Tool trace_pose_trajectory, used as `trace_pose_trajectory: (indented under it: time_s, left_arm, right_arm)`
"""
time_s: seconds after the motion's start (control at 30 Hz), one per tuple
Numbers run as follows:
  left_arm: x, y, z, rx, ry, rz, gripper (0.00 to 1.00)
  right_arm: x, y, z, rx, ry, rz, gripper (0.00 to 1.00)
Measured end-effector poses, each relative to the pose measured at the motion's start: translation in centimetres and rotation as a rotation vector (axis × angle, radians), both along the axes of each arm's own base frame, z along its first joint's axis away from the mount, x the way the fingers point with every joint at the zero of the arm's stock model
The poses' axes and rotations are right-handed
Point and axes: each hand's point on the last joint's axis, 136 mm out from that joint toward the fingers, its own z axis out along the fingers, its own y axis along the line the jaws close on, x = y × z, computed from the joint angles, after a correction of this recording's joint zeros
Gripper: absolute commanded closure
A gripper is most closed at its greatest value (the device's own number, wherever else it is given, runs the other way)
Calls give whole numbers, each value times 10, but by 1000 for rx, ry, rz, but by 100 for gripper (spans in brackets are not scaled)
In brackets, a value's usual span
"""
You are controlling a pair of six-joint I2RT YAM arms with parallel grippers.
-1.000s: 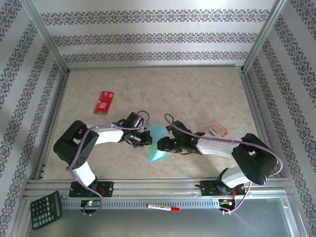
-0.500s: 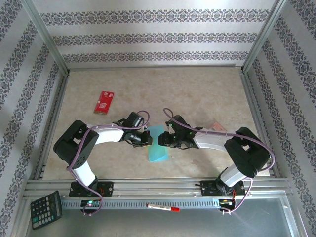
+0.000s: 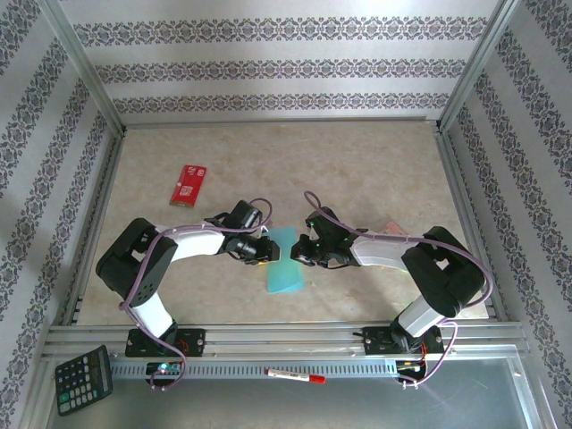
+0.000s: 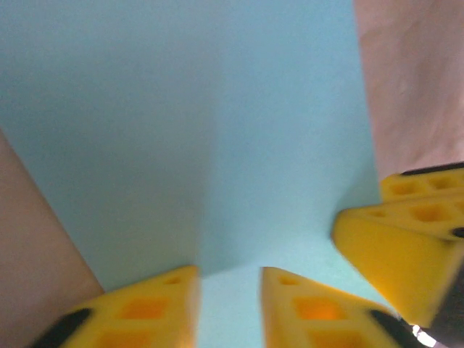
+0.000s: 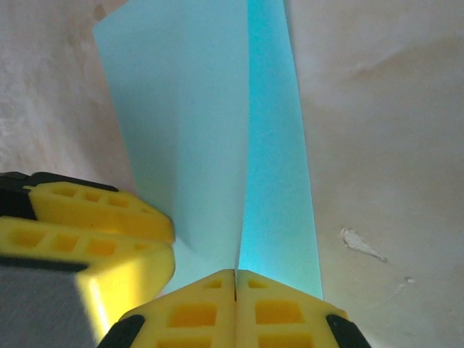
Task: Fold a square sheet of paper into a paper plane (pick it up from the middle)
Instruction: Fold the triangle a second time at the center of the table.
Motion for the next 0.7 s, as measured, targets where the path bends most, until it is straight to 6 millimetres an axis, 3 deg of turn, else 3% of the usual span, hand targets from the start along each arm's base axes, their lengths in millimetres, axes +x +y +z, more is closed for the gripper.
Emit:
trace_pose_trajectory:
  time_s: [0.2,0.37,0.53,0.7]
  left_arm:
    - [-9,5,51,-65,-206,-6,50]
    - [-47,-12,79,-39,-448,-144,41]
    - [-80,-33,78,58,-629,-293,32]
    - [-92,-38,57,191,-721,-386,27]
  right_arm:
    - [-6,-6,5,33,68,-115,100]
    - [-7,-5,10,64,105,-181,100]
    - [-8,-6,10,73,141,-223,100]
    - [-8,-6,10,80,157,-242,100]
